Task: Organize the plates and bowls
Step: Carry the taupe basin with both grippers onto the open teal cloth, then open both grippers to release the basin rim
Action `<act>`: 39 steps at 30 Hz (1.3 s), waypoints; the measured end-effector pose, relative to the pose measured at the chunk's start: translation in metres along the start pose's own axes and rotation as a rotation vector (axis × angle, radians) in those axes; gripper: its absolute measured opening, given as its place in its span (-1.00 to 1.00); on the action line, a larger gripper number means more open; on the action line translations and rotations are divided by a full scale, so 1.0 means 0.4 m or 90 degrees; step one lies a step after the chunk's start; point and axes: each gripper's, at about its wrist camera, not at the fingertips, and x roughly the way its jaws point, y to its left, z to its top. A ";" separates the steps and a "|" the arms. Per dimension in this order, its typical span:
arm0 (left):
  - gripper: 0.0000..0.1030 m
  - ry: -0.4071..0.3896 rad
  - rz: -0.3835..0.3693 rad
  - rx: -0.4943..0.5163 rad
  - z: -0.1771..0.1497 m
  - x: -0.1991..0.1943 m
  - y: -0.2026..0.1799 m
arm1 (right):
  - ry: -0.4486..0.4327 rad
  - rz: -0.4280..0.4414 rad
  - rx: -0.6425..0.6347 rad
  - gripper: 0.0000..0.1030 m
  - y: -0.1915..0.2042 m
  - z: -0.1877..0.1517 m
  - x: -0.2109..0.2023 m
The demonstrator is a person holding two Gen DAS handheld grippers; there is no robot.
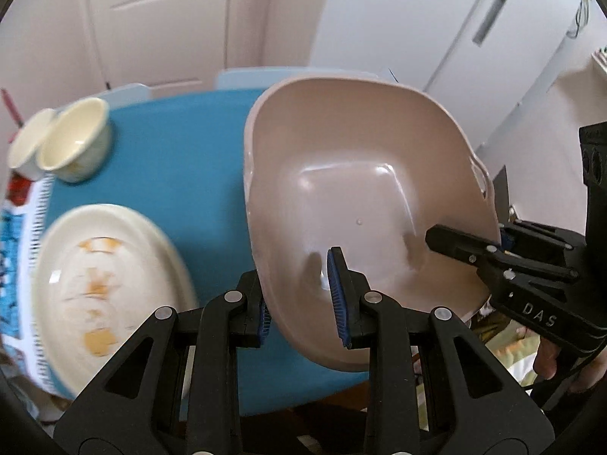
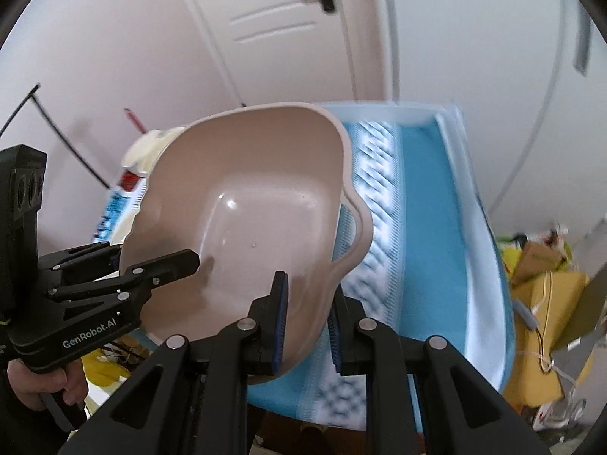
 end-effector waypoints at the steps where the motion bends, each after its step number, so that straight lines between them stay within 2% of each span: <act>1: -0.54 0.006 -0.003 0.002 -0.001 0.019 -0.011 | 0.009 -0.004 0.011 -0.66 -0.025 -0.010 0.016; 6: -0.54 0.028 -0.004 0.017 -0.015 0.110 -0.056 | 0.031 -0.010 0.040 -0.66 -0.120 -0.055 0.074; 10: -0.54 0.041 0.000 0.022 -0.017 0.160 -0.060 | 0.039 -0.008 0.044 -0.66 -0.161 -0.051 0.117; 19: -0.54 0.085 0.033 0.018 0.000 0.240 -0.057 | 0.042 0.014 0.065 -0.65 -0.175 -0.034 0.130; 22: -0.53 0.096 0.045 0.023 0.000 0.249 -0.054 | 0.052 0.034 0.102 -0.65 -0.188 -0.034 0.139; 24: -0.53 0.100 0.054 0.026 -0.001 0.251 -0.053 | 0.053 0.038 0.121 -0.41 -0.194 -0.036 0.145; 25: -0.52 0.101 0.053 0.027 -0.001 0.251 -0.052 | 0.053 0.039 0.126 -0.09 -0.196 -0.039 0.147; 26: -0.51 0.104 0.051 0.027 0.001 0.252 -0.051 | 0.051 0.044 0.133 0.10 -0.197 -0.041 0.147; 27: -0.50 0.106 0.050 0.026 0.001 0.252 -0.050 | 0.047 0.047 0.137 0.11 -0.197 -0.043 0.145; 28: -0.45 0.110 0.049 0.027 0.002 0.254 -0.049 | 0.045 0.047 0.138 0.11 -0.196 -0.043 0.143; 30: -0.17 0.111 0.048 0.026 0.007 0.255 -0.049 | 0.043 0.045 0.140 0.11 -0.195 -0.041 0.139; 31: 0.27 0.106 0.045 0.028 0.009 0.251 -0.050 | 0.041 0.045 0.141 0.11 -0.194 -0.041 0.137; 32: 0.60 0.103 0.053 0.030 0.009 0.247 -0.051 | 0.040 0.043 0.142 0.13 -0.193 -0.040 0.136; 34: 0.75 0.088 0.056 0.036 0.009 0.230 -0.053 | 0.032 0.042 0.149 0.25 -0.196 -0.038 0.130; 36: 0.75 0.086 0.044 0.031 0.008 0.226 -0.051 | 0.026 0.038 0.149 0.27 -0.196 -0.035 0.124; 39: 0.75 0.089 0.053 0.039 0.009 0.231 -0.054 | 0.025 0.038 0.152 0.27 -0.196 -0.033 0.122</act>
